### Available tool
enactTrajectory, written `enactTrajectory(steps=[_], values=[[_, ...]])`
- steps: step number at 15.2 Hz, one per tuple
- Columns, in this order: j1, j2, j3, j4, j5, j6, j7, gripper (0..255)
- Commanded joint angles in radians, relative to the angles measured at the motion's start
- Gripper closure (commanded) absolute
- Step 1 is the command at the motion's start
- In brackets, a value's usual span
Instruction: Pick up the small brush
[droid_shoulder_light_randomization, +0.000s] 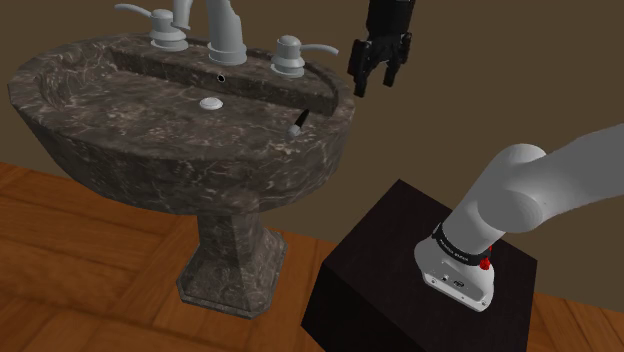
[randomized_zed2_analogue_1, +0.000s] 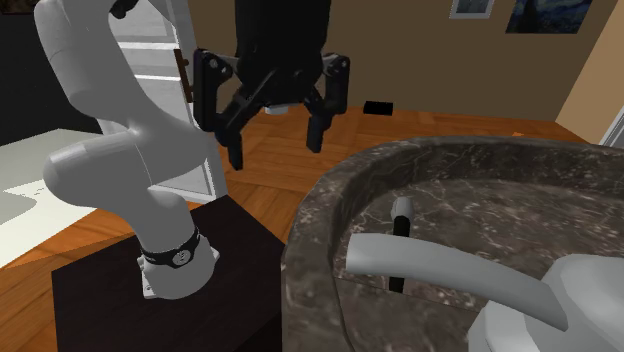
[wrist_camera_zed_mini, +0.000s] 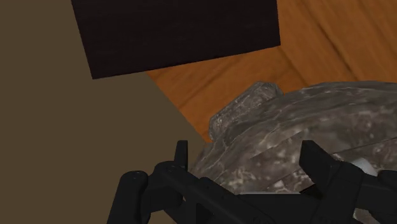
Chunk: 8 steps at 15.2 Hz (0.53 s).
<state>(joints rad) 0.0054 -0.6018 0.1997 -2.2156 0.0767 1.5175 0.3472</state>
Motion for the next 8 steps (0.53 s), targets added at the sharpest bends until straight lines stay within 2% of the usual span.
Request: enactTrajectory(steps=[1, 8], values=[[0.001, 0.06, 0.044, 0.022, 0.016, 0.029, 0.067, 0], [0.001, 0.297, 0.184, 0.161, 0.022, 0.091, 0.298, 0]])
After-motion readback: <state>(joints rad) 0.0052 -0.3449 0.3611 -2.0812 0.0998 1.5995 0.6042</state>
